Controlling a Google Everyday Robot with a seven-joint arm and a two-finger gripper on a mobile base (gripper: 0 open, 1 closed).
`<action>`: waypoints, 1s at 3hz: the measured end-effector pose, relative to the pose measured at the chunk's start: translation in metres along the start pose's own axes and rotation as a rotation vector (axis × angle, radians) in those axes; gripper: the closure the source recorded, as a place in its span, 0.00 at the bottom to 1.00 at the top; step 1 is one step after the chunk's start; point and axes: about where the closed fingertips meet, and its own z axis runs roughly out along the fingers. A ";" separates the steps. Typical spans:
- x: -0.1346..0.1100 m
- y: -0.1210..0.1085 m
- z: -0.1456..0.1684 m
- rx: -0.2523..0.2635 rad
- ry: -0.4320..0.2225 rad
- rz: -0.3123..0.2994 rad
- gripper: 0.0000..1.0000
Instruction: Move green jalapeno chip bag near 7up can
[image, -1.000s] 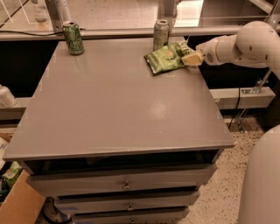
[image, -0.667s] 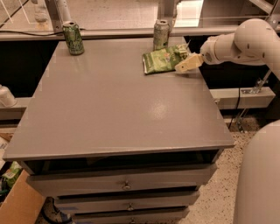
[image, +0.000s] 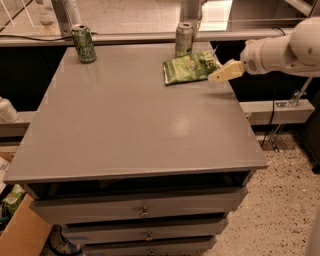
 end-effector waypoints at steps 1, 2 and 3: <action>0.002 -0.001 -0.018 -0.002 -0.011 0.002 0.00; -0.003 0.001 -0.022 -0.017 -0.027 -0.009 0.00; 0.007 -0.020 -0.052 -0.026 -0.023 -0.046 0.00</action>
Offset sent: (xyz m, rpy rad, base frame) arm -0.0271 -0.0165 0.0252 0.0202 -0.0309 0.0536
